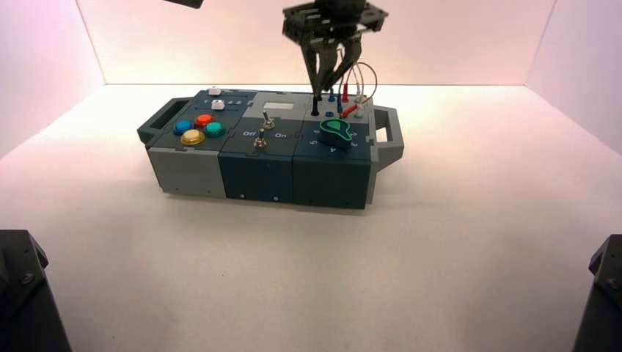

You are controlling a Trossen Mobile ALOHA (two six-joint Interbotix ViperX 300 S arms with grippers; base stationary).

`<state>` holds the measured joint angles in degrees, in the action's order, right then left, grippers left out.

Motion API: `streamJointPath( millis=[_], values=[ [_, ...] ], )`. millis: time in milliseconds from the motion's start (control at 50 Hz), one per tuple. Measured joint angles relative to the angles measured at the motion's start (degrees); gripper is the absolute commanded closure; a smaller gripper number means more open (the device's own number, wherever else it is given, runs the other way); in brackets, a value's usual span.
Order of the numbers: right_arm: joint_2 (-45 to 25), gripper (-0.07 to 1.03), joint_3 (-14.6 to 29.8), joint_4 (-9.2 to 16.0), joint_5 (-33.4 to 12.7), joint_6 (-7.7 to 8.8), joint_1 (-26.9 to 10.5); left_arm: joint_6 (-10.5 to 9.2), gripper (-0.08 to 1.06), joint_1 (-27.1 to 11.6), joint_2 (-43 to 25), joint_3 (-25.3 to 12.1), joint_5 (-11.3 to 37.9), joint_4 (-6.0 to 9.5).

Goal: Insert the black wire.

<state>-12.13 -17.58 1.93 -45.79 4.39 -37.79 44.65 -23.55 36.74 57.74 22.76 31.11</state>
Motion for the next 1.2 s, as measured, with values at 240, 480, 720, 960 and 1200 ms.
streamJointPath(
  millis=[240, 480, 720, 960, 1200],
  values=[
    [5.71, 0.73, -2.64, -1.49, 0.26, 0.00, 0.00, -0.18, 1.01, 0.09, 0.09, 0.70, -4.04, -0.18],
    [12.30, 0.73, -8.44, -1.85, 7.82, 0.00, 0.35, -3.25, 1.01, 1.05, 0.00, 2.37, -10.46, -0.18],
    [20.48, 0.73, -14.24, -2.72, 10.46, -0.09, 3.78, -4.92, 1.01, 5.71, -1.41, 2.99, -13.62, -0.18],
    [25.84, 0.73, -18.90, -4.31, 10.72, 0.09, 8.79, -4.22, 1.01, 5.71, -1.93, 3.69, -15.29, -0.79],
    [28.56, 0.73, -21.71, -4.92, 12.13, 0.09, 9.32, -4.13, 1.01, 6.06, -2.55, 3.69, -15.64, -0.97]
  ],
)
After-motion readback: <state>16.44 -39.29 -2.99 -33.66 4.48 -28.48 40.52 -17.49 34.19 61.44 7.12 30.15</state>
